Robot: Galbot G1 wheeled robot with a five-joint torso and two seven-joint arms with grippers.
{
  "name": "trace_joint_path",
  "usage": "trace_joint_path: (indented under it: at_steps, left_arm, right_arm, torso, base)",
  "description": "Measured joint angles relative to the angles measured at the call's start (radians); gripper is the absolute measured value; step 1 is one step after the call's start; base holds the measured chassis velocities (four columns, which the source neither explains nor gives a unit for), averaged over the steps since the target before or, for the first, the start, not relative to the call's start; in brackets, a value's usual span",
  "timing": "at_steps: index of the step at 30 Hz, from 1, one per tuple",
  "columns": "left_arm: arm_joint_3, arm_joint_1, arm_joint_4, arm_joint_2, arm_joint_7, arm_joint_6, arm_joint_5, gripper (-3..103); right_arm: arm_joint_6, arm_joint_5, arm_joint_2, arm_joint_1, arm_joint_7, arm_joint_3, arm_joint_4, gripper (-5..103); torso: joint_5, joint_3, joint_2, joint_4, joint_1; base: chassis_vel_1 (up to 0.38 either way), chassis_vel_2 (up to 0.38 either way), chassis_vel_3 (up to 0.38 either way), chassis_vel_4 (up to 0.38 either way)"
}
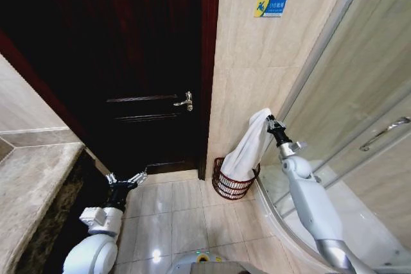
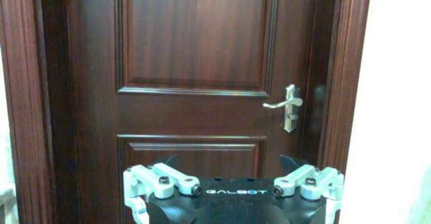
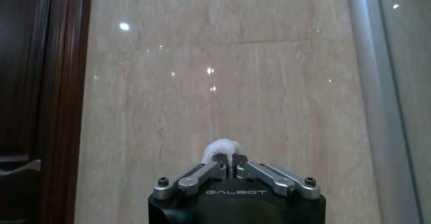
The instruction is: Discard the used towel into the hamper.
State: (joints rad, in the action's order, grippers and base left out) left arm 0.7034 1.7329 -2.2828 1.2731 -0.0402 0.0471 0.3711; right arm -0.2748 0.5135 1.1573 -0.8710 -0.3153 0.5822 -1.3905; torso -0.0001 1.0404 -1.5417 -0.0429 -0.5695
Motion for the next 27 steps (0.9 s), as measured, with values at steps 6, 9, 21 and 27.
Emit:
trace_joint_path:
  at_steps: [6,9,21,27]
  left_arm:
    - [0.0,0.0,0.0,0.0,0.0,0.0,0.0,98]
    - [0.0,0.0,0.0,0.0,0.0,0.0,0.0,98]
    - [0.0,0.0,0.0,0.0,0.0,0.0,0.0,98]
    - [0.0,0.0,0.0,0.0,0.0,0.0,0.0,98]
  right_arm:
    - [-0.005,-0.006,0.019,-0.001,-0.002,-0.008,0.03,3]
    - [-0.006,-0.007,0.025,0.0,-0.006,-0.008,0.057,3]
    - [-0.005,-0.006,0.034,0.018,-0.012,-0.017,0.132,3]
    - [-0.005,-0.007,0.029,0.072,-0.012,-0.03,0.16,3]
  torso:
    - [0.0001,0.0,0.0,-0.0001,0.0]
    - [0.0001,0.0,0.0,-0.0001,0.0]
    - [0.0004,0.0,0.0,0.0,0.0]
    - [0.0002,0.0,0.0,-0.0002,0.0]
  base:
    - [0.0,0.0,0.0,0.0]
    - [0.0,0.0,0.0,0.0]
    - [0.0,0.0,0.0,0.0]
    - [0.0,0.0,0.0,0.0]
